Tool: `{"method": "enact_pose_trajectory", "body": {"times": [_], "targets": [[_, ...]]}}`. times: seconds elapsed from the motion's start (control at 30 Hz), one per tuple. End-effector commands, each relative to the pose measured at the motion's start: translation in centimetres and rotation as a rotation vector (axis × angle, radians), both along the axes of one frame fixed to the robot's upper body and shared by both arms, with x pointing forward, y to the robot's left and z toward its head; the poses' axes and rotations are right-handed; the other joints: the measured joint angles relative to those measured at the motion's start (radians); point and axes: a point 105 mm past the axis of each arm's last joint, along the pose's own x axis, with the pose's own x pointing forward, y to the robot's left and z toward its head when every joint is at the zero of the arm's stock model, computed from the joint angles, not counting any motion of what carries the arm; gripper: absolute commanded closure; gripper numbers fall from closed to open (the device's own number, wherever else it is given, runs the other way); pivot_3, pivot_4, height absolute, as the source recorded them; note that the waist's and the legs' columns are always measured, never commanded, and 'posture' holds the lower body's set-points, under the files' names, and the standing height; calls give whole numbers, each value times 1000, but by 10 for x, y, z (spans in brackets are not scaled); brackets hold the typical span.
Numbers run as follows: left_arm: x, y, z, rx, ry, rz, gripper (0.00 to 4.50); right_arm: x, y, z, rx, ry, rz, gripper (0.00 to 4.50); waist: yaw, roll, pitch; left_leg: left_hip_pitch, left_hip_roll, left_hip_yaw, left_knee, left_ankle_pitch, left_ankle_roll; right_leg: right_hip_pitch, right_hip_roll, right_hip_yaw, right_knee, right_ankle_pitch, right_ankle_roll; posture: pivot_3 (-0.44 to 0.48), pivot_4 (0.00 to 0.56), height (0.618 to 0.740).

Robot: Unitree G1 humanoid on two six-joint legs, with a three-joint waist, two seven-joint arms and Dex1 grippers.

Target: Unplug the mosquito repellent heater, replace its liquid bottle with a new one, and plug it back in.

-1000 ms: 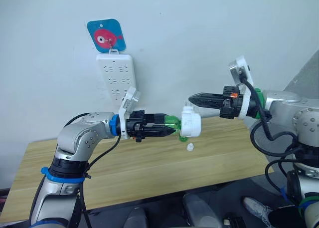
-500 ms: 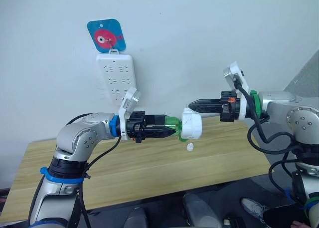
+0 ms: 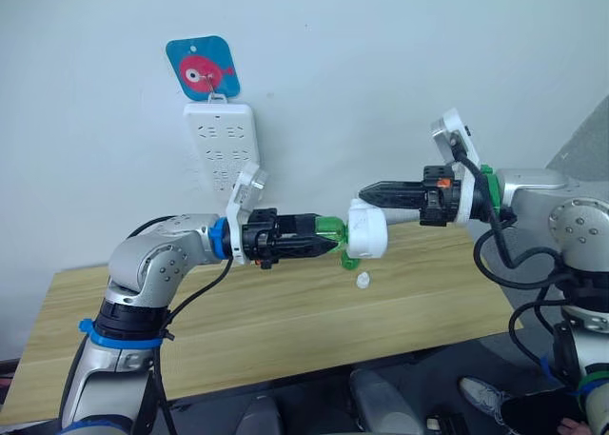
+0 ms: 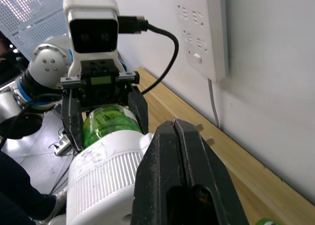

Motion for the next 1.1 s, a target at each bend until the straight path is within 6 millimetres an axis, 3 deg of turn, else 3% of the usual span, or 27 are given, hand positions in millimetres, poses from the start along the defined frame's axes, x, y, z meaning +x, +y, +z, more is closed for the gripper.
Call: {"method": "enact_pose_trajectory", "body": {"times": [0.03,0.43,0.67,0.93,1.1], "targets": [[-4,4,15,-27,3,-35,2223,2,-3,17,28,-95,-26,4500,0,0,0,0,0,0,0,0,0,0,0,0,0,0,0,-202,79,728],[1,4,19,-51,-8,15,2223,9,-4,23,32,-155,-51,4500,-1,0,0,0,0,0,0,0,0,0,0,0,0,0,0,-196,73,728],[10,1,18,-119,-65,140,2223,3,-32,21,90,-116,-170,4500,6,-1,-1,0,0,0,0,0,0,0,-1,0,0,1,-2,-187,68,728],[11,-6,16,-182,-82,227,2223,-14,-56,10,287,-18,-359,1844,1,0,-3,0,0,1,0,0,0,0,-1,1,0,1,-2,-196,66,728],[19,-7,20,-229,-90,297,2223,-33,-57,-14,408,113,-469,101,3,0,-6,-1,-1,1,-1,0,0,0,-1,1,0,1,-1,-212,69,728]]}}
